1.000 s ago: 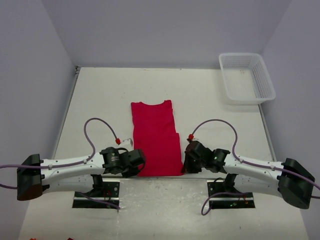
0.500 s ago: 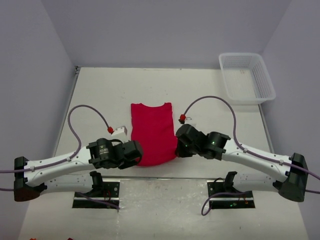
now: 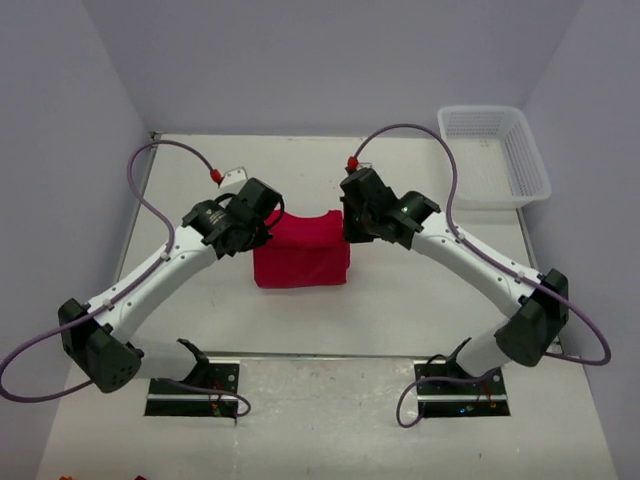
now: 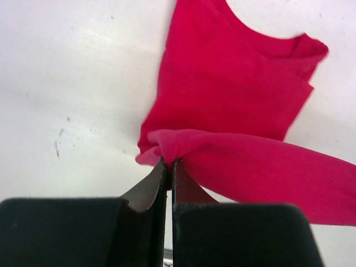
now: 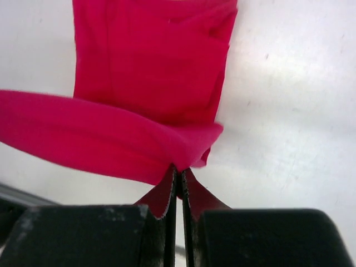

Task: Fold and stack the t-shirts
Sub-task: Fold the long partially folded tshirt into a neat square

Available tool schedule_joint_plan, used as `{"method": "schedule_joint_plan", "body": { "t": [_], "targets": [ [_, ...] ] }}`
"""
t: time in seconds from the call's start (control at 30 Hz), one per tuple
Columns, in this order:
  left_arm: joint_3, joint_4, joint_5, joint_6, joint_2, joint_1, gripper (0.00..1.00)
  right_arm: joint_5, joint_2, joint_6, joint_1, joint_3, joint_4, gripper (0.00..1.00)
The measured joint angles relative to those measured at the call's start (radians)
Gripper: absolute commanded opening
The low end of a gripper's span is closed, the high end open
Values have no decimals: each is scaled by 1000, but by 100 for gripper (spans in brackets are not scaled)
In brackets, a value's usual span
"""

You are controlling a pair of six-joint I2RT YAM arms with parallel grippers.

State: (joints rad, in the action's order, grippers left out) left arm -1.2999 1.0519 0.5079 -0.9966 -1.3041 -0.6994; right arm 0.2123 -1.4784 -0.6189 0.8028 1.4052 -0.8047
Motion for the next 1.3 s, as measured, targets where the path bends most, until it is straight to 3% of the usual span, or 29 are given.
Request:
{"method": "schedule_joint_plan", "body": {
  "t": [0.23,0.27,0.3,0.37,0.43,0.53,0.6,0.67,0.73,0.83,0.87,0.9,0.97,1.0,1.03,1.2,1.23,1.27,1.3],
  "targets": [
    [-8,-230,-114,203,-241,217,0,-145,-312,131,-177,250,19,0],
    [-11,-264,-130,222,-288,239,0,-165,-362,146,-194,286,22,4],
    [-15,-305,-146,242,-340,264,0,-193,-418,162,-212,331,19,15],
    [-30,-367,-172,280,-447,308,11,-230,-540,187,-238,438,5,52],
    [-87,-394,-178,323,-568,343,22,-232,-662,214,-261,559,6,68],
    [-179,-461,-174,385,-714,376,39,-217,-792,247,-292,690,8,79],
    [-168,-534,-163,428,-724,386,48,-198,-828,264,-308,734,4,81],
    [-128,-616,-148,476,-676,385,87,-186,-832,275,-322,756,-9,82],
    [-84,-684,-140,512,-597,382,89,-177,-804,284,-329,755,-3,83],
    [-66,-748,-125,548,-467,373,86,-177,-706,288,-327,675,11,82],
    [-66,-761,-127,554,-427,371,84,-179,-663,289,-323,638,14,76],
    [-66,-771,-130,560,-387,368,82,-182,-617,291,-318,595,22,64],
    [-68,-773,-142,562,-333,359,45,-192,-542,302,-306,526,30,0],
    [-70,-771,-152,557,-315,354,17,-214,-509,300,-298,496,35,0],
    [-72,-766,-166,552,-307,349,0,-244,-481,288,-292,467,46,0],
    [-36,-734,-312,515,-335,332,0,-436,-481,260,-276,416,89,0],
    [-19,-727,-342,500,-342,330,0,-472,-499,259,-277,420,88,25],
    [0,-720,-369,488,-347,327,0,-496,-526,256,-277,444,69,43],
    [23,-711,-393,478,-349,324,4,-495,-565,260,-277,498,31,54]
  ]
}}
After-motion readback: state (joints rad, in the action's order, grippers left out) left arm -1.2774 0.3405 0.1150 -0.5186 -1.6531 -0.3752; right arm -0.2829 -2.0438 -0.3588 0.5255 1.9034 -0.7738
